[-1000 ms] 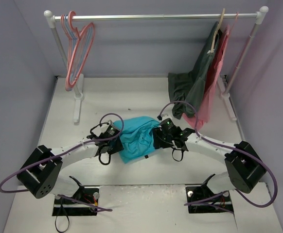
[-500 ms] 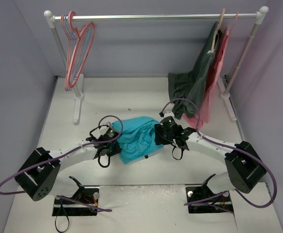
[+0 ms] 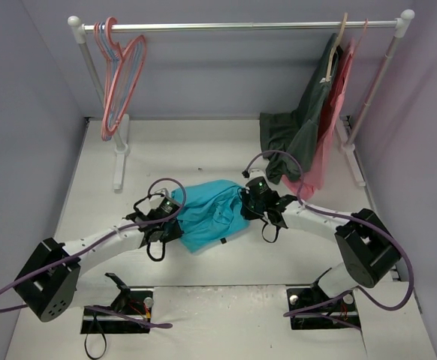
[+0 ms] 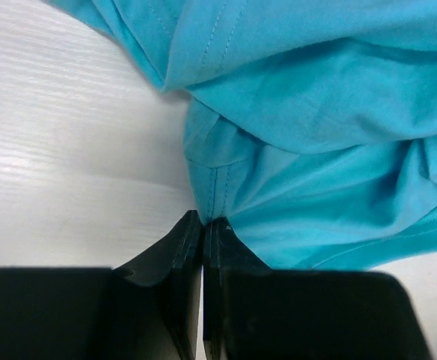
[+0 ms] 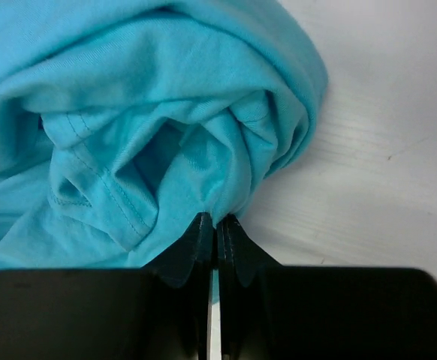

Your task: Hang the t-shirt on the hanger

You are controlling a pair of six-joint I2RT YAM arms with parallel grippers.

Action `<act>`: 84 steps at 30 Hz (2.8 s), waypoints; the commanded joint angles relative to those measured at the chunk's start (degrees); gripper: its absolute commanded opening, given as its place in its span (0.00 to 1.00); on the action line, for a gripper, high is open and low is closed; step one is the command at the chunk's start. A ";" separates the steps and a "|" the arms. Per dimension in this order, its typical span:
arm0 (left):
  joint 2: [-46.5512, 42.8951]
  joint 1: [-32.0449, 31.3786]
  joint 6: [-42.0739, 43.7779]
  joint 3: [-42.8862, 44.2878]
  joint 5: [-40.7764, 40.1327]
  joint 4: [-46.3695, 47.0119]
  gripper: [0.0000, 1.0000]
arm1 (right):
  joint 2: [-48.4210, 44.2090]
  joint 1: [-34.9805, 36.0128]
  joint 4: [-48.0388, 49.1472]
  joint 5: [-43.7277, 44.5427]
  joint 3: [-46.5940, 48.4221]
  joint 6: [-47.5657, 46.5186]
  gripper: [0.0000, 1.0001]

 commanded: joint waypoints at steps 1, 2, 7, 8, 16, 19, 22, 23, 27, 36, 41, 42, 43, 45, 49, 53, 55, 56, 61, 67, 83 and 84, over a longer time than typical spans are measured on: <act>-3.68 -0.22 5.40 7.65 -3.81 -5.50 0.00 | -4.74 -0.01 0.81 3.49 5.53 -3.70 0.00; -4.22 0.22 7.34 10.12 -6.00 -8.38 0.00 | -5.90 -0.01 -0.87 4.83 9.98 -6.93 0.00; -3.70 3.64 24.71 36.07 -8.13 -13.50 0.00 | -9.60 -0.01 -8.61 10.72 29.85 -19.60 0.00; -2.83 4.17 27.63 40.86 -8.39 -14.29 0.00 | -9.25 -0.01 -8.97 11.60 33.81 -21.71 0.00; 3.87 5.06 47.85 75.18 -10.33 -14.22 0.00 | -8.97 1.31 -0.91 8.36 54.08 -33.85 0.00; 1.50 5.06 51.20 74.49 -10.06 -11.05 0.00 | -8.90 2.01 -3.25 7.82 55.99 -33.42 0.00; -0.62 5.06 52.62 70.80 -11.46 -11.04 0.00 | -10.65 3.06 -4.58 10.36 53.19 -32.98 0.00; -1.14 5.06 52.62 70.10 -11.64 -12.09 0.00 | -11.44 3.15 -4.67 10.90 50.92 -32.02 0.00; -3.08 5.06 52.62 69.03 -11.38 -12.72 0.00 | -16.00 3.33 -4.58 11.26 48.17 -30.43 0.00; 2.53 5.06 58.41 78.95 -9.80 -12.54 0.00 | -11.82 3.42 -1.33 3.53 57.12 -37.17 0.00; 9.22 5.06 62.37 94.41 -9.62 -12.81 0.00 | -5.39 3.42 5.68 3.52 68.64 -44.57 0.00; 8.96 5.06 63.16 94.78 -9.01 -11.67 0.00 | -5.47 3.42 7.71 3.87 68.83 -45.54 0.00; 8.35 5.06 63.52 94.53 -8.49 -9.23 0.00 | -5.90 3.42 9.81 4.22 67.35 -46.68 0.00; 5.54 5.06 64.83 91.55 -7.78 -6.32 0.00 | -8.71 3.42 17.72 4.75 63.75 -47.39 0.00; -0.77 5.06 67.12 83.99 -4.71 -0.43 0.00 | -12.41 3.42 20.67 5.98 57.32 -46.87 0.00; -3.52 5.06 64.25 74.85 -1.98 1.44 0.00 | -13.20 3.42 7.31 3.53 55.92 -42.66 0.00; -2.65 5.06 61.95 70.98 -1.98 -3.80 0.00 | -14.34 3.42 1.43 2.30 52.76 -39.94 0.00; -2.47 5.06 58.11 69.49 -2.06 -5.67 0.00 | -16.35 3.50 -0.08 1.86 50.57 -37.05 0.00; -9.64 4.88 45.17 47.14 -0.57 -8.15 0.00 | -25.67 3.68 -8.25 1.59 33.43 -27.19 0.00; -19.85 4.26 31.29 26.53 -1.72 -12.45 0.00 | -34.90 3.77 -20.83 1.60 19.36 -16.29 0.00; -1.25 5.05 29.15 19.90 -3.02 -2.27 0.00 | -3.20 1.66 -10.03 -5.80 15.45 -14.51 0.00; 1.90 5.49 29.50 21.12 -3.55 -2.00 0.00 | -1.44 1.40 -10.03 -5.53 17.04 -14.96 0.00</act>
